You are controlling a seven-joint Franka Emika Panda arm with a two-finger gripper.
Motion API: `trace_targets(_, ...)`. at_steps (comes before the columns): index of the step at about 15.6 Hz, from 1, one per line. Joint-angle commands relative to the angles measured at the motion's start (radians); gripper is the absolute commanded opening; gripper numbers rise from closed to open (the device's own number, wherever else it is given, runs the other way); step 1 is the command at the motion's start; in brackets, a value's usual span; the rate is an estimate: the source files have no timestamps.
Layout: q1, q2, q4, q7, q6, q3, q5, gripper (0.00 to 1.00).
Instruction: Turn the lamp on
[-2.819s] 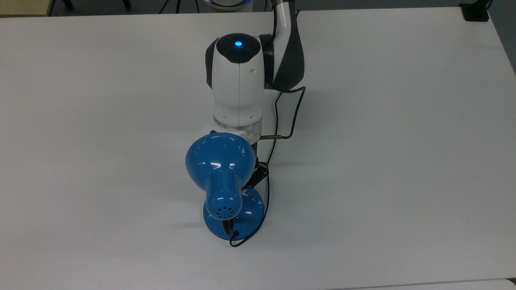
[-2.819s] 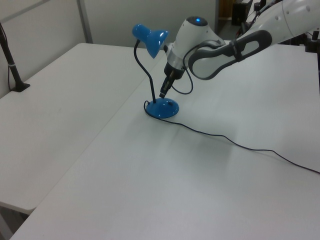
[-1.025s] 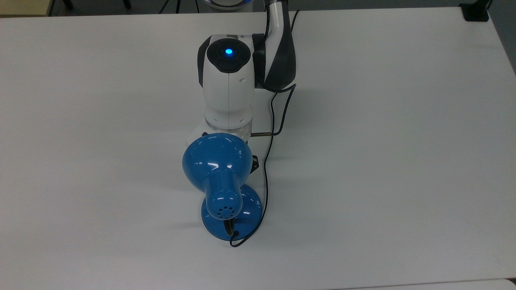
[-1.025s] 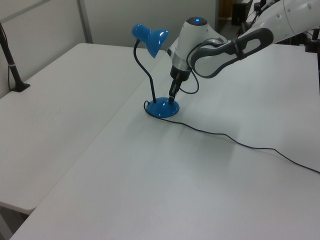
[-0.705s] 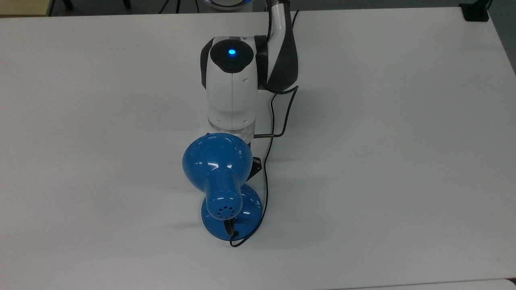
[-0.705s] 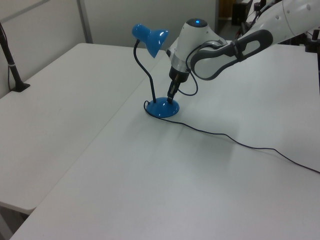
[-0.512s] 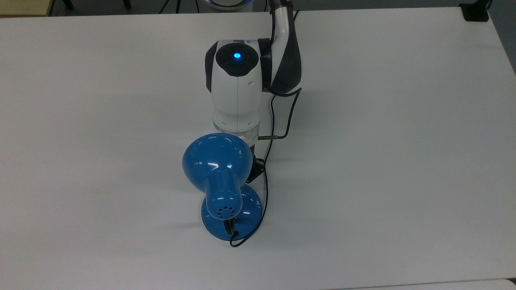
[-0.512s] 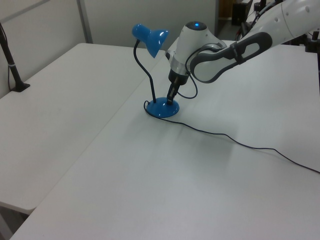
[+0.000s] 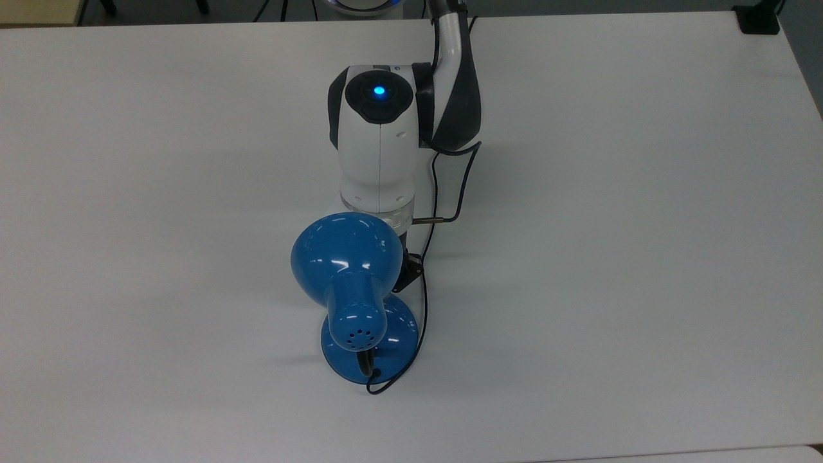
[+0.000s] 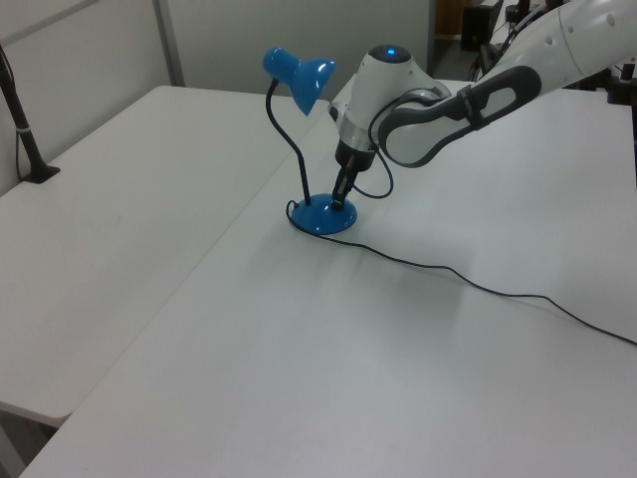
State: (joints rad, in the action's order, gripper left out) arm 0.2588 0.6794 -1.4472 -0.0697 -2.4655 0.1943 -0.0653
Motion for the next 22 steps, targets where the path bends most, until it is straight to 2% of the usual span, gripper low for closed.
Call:
trace_targets(1, 0.008, 0.012, -0.015, 0.010, -0.027, 0.008, -0.014, 0.00)
trace_targets(5, 0.011, -0.010, -0.015, 0.010, -0.026, 0.007, -0.017, 0.00)
trace_targets(9, 0.000, -0.124, -0.047, 0.004, 0.057, 0.008, -0.019, 0.00)
trace_targets(12, 0.000, -0.136, -0.048, 0.004, 0.106, 0.008, -0.016, 0.00)
trace_targets(22, -0.024, -0.152, -0.050, 0.008, 0.115, 0.014, -0.005, 0.00)
